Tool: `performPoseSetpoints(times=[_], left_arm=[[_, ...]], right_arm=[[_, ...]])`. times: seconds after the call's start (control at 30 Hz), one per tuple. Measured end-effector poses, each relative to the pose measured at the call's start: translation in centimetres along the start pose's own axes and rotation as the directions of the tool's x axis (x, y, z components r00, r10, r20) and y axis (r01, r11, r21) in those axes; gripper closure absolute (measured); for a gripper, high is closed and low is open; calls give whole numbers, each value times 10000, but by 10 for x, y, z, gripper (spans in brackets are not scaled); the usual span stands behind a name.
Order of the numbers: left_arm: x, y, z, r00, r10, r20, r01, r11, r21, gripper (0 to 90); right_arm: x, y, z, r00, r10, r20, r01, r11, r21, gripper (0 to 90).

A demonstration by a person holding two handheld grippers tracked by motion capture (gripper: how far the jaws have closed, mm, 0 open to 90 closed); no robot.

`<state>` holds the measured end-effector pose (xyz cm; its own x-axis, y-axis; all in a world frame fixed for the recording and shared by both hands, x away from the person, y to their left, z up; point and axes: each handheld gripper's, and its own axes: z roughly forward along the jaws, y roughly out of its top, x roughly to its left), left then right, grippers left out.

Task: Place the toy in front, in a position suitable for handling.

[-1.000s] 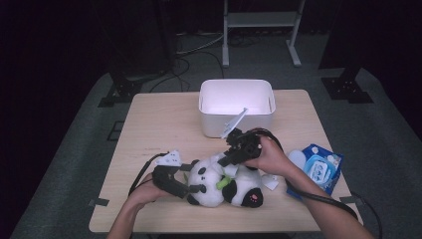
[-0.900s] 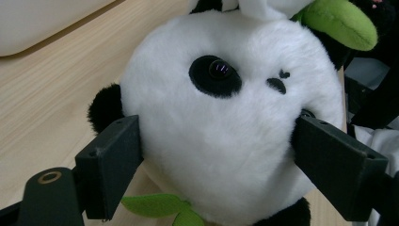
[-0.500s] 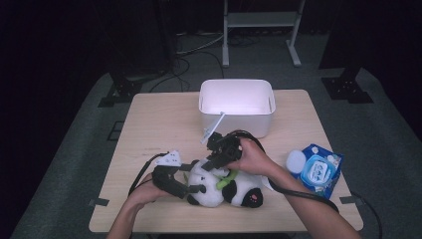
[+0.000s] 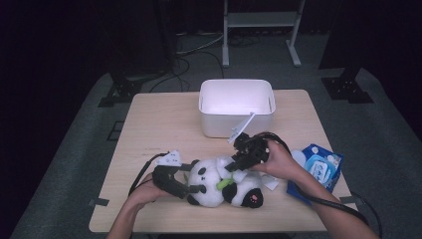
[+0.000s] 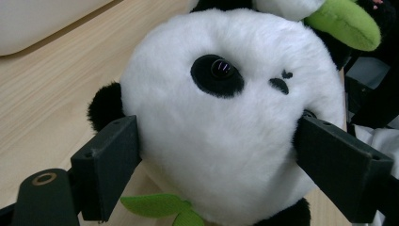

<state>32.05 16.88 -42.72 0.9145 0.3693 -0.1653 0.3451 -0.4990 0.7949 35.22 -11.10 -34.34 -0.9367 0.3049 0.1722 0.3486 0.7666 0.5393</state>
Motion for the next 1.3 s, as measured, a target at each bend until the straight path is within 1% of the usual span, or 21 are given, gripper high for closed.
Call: performPoseSetpoints(times=[0.13, 0.23, 0.37, 0.4, 0.43, 0.47, 0.5, 0.53, 0.63, 0.73, 0.77, 0.83, 0.97, 1.03, 1.17, 1.2, 1.3], left_arm=[[0, 0, 0, 10000, -6, 7, 6, 10000, -11, 133], [0, 0, 0, 10000, -20, -6, 20, 10000, -4, 132], [0, 0, 0, 10000, -32, -19, 32, 10000, -24, 133], [0, 0, 0, 10000, -37, -20, 37, 10000, -29, 133], [0, 0, 0, 10000, -37, -5, 37, 10000, -38, 132], [0, 0, 0, 10000, -50, 1, 50, 10000, -57, 133], [-1, 0, 1, 10000, -52, 3, 52, 10000, -66, 133], [-1, 1, 0, 10000, -47, -14, 47, 10000, -62, 133], [0, 0, 0, 10000, -26, -3, 26, 10000, -36, 132], [0, 1, -1, 10000, 17, 10, -17, 10000, -33, 132], [0, 1, -3, 10000, 50, -11, -50, 10000, -38, 132], [1, 1, -7, 10000, -12, -30, 12, 9998, -199, 132], [4, 0, -17, 9999, -76, -127, 72, 9993, -357, 132], [5, -2, -21, 9999, -55, -119, 52, 9995, -300, 132], [7, -5, -29, 9999, -121, -12, 120, 9993, -353, 110], [7, -6, -30, 9999, -150, 49, 152, 9992, -375, 102], [8, -7, -34, 9998, -98, 152, 104, 9991, -404, 98]], right_arm=[[0, -9, -2, 9999, 144, -30, -144, 9999, -72, 660], [1, -9, -1, 9999, 44, -115, -46, 9999, -111, 631], [3, -8, 2, 9999, -138, 78, 138, 9999, -50, 619], [5, -7, 2, 9996, -180, 196, 181, 9998, -21, 629], [6, -5, 3, 9988, -335, 368, 336, 9994, -31, 660], [9, -2, 6, 9973, -451, 573, 445, 9989, 118, 746], [9, -2, 6, 9973, -451, 573, 445, 9989, 118, 746], [10, 0, 8, 9962, -588, 643, 575, 9981, 214, 788], [11, 9, 12, 9958, -726, 550, 708, 9969, 341, 814], [13, 20, 15, 9961, -805, 362, 801, 9967, 141, 814], [13, 23, 16, 9962, -829, 281, 828, 9966, 53, 814], [14, 31, 19, 9958, -907, 116, 909, 9958, -113, 813], [18, 46, 26, 9937, -1114, -86, 1112, 9936, -171, 813], [21, 53, 30, 9920, -1256, -95, 1254, 9919, -185, 813], [23, 64, 37, 9903, -1368, -224, 1363, 9904, -222, 812], [24, 67, 40, 9905, -1337, -316, 1332, 9909, -185, 811], [26, 73, 47, 9889, -1414, -463, 1411, 9899, -102, 808]])
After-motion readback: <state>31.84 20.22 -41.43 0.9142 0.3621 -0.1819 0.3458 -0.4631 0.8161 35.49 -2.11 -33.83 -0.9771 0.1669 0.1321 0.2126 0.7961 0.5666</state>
